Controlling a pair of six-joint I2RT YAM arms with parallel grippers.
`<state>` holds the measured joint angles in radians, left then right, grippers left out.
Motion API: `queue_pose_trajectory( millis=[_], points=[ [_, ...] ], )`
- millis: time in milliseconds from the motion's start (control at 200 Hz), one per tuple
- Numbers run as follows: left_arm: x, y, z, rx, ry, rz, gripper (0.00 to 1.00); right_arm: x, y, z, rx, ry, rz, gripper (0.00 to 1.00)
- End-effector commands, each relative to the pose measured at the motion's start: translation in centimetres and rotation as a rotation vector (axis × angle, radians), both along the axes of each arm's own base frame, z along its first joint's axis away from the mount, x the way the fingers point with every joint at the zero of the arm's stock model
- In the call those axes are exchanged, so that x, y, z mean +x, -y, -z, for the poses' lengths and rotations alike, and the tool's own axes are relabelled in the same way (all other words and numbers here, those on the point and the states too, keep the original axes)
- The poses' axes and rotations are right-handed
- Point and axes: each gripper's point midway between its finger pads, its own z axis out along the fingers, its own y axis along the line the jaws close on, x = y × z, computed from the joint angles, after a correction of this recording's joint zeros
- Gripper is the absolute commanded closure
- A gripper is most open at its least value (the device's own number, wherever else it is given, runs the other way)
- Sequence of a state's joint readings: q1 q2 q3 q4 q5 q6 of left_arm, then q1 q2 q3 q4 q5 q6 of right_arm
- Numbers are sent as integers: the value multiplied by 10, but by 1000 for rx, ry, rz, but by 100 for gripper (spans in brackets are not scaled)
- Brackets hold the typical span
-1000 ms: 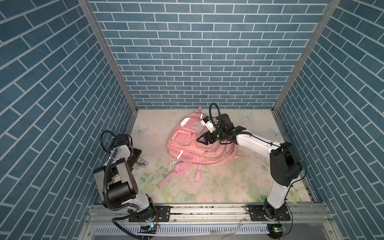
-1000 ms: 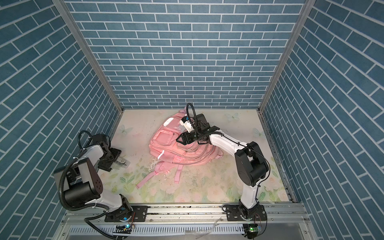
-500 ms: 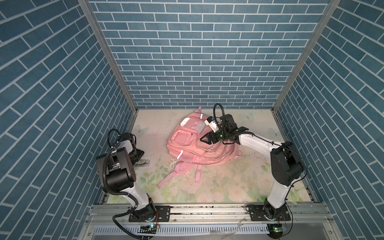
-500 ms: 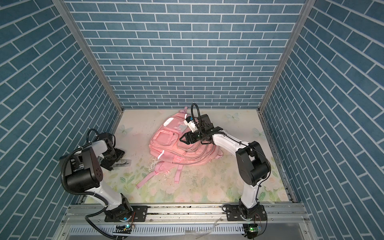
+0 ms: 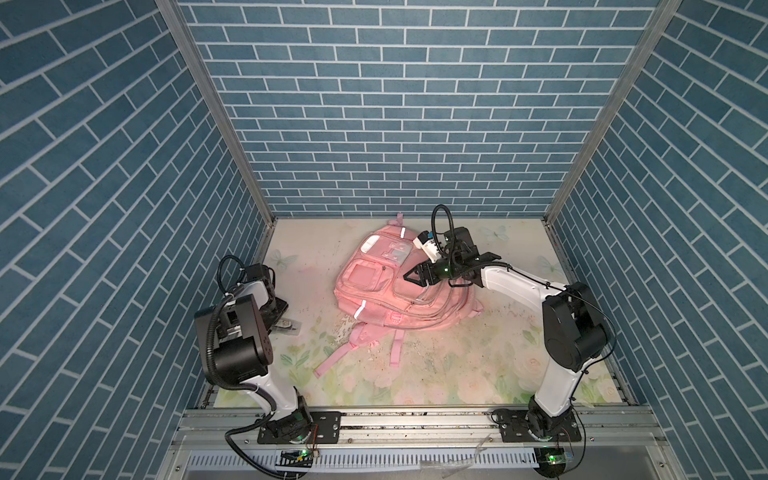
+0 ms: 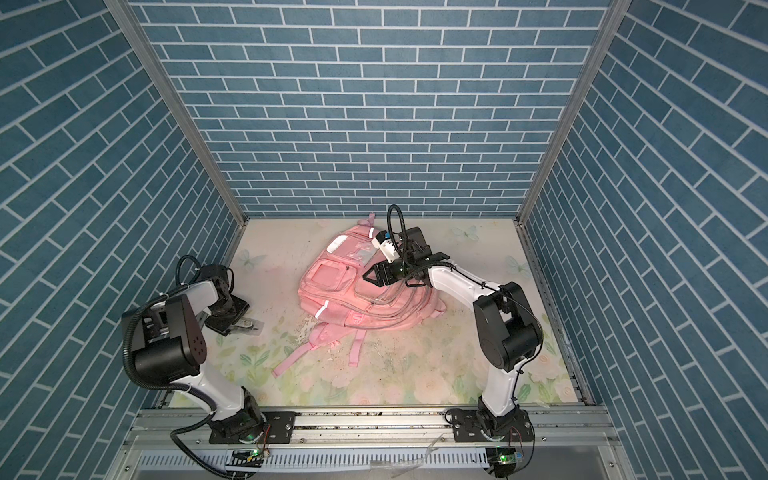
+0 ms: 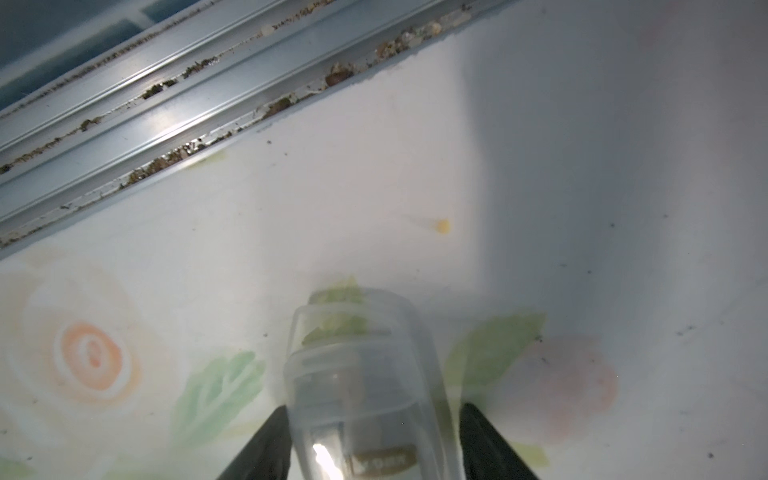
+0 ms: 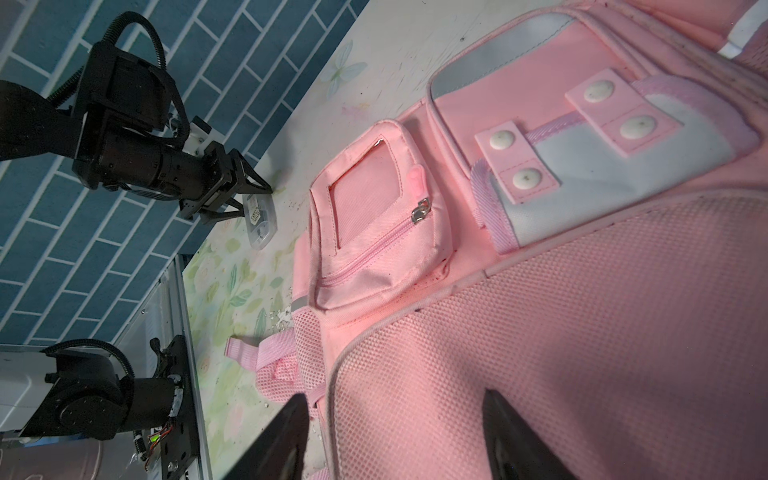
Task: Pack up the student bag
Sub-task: 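Lift the clear case with the left gripper while the right holds the bag top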
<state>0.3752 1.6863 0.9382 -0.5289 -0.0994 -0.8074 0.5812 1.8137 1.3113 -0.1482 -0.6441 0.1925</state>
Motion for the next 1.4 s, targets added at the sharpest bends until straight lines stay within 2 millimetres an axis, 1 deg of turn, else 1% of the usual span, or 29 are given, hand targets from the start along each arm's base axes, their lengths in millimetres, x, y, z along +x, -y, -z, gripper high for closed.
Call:
queue_pose_trajectory(
  millis=[0,225,360,405,485,570,760,890,955,1050,1130,1215,1300,1395],
  points=[
    [-20,23,17,-103,-42,-3,40,-6,2,-21,35,48,-21,34],
    [-18,26,0,-97,21,20,51,-10,4,-26,56,44,-4,35],
    [-17,31,-6,-112,44,38,54,-15,2,-28,57,46,-9,35],
    [-16,33,-11,-119,58,41,56,-15,1,-30,59,50,-10,35],
    [-9,38,-30,-116,116,60,56,-17,-1,-35,68,49,-13,35],
    [3,46,-60,-105,203,89,57,-17,-4,-44,99,45,-19,35],
    [36,80,-145,-90,457,188,57,-23,-17,-68,192,17,-37,36],
    [55,112,-200,-101,659,249,57,-38,-32,-80,215,25,-70,37],
    [61,130,-220,-108,729,292,57,-46,-39,-87,233,26,-88,37],
    [68,159,-236,-140,798,350,57,-55,-51,-95,265,16,-105,37],
    [70,187,-245,-170,837,404,57,-61,-61,-101,289,-4,-115,38],
    [70,214,-254,-197,874,450,57,-64,-71,-102,301,-34,-112,40],
    [70,234,-259,-214,900,485,57,-68,-79,-104,320,-42,-103,40],
    [68,255,-261,-243,924,515,57,-70,-84,-104,338,-52,-87,41]
  ],
)
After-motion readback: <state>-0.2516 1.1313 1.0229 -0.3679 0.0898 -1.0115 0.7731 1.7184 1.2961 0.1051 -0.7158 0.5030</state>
